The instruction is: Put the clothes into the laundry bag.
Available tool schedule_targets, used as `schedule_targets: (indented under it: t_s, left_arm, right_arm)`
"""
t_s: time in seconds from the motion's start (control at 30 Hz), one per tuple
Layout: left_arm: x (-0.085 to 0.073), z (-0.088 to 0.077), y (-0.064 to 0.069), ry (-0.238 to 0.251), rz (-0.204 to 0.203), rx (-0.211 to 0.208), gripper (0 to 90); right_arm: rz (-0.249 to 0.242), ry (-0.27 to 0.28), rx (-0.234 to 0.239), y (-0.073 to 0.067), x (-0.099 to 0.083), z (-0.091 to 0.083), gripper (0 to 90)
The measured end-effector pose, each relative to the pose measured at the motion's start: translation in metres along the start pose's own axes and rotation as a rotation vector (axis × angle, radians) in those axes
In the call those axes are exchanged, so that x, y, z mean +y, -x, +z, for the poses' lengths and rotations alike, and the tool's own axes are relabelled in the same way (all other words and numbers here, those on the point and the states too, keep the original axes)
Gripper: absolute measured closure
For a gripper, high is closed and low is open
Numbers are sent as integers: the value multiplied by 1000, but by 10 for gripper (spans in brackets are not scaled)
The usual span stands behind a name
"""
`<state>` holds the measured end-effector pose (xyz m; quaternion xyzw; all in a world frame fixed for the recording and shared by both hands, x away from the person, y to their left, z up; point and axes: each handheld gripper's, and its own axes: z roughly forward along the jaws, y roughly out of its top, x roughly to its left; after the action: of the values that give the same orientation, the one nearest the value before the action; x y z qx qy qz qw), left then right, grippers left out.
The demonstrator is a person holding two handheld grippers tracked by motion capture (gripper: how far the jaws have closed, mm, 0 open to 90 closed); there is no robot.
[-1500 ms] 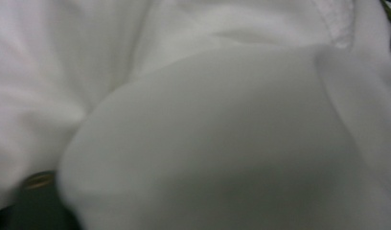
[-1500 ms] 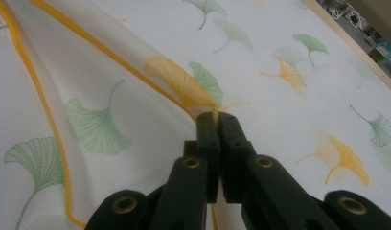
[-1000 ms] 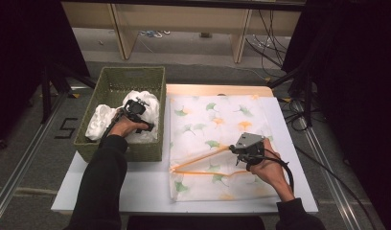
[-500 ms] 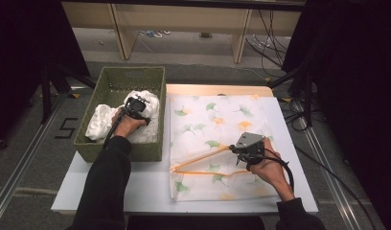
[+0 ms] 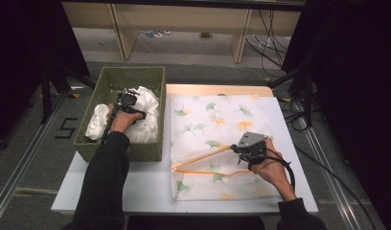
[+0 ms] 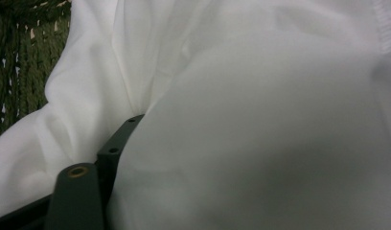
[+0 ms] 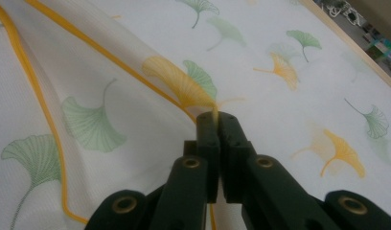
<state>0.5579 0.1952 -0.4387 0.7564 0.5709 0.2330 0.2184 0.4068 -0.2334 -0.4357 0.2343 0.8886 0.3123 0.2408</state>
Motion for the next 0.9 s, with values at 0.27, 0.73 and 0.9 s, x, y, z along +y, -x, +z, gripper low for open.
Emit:
schedule_targets:
  t_s: [0.27,0.73,0.9]
  left_arm:
    - [-6,19,1,-28,31,-102,161]
    - [-5,17,13,-33,123,-315,533]
    - [-7,17,11,-34,113,-323,473]
  right_arm:
    - [-24,1,5,0,0,1,892]
    - [-8,-3,11,1,-1,2,891]
    - [6,-6,7,1,-2,2,891]
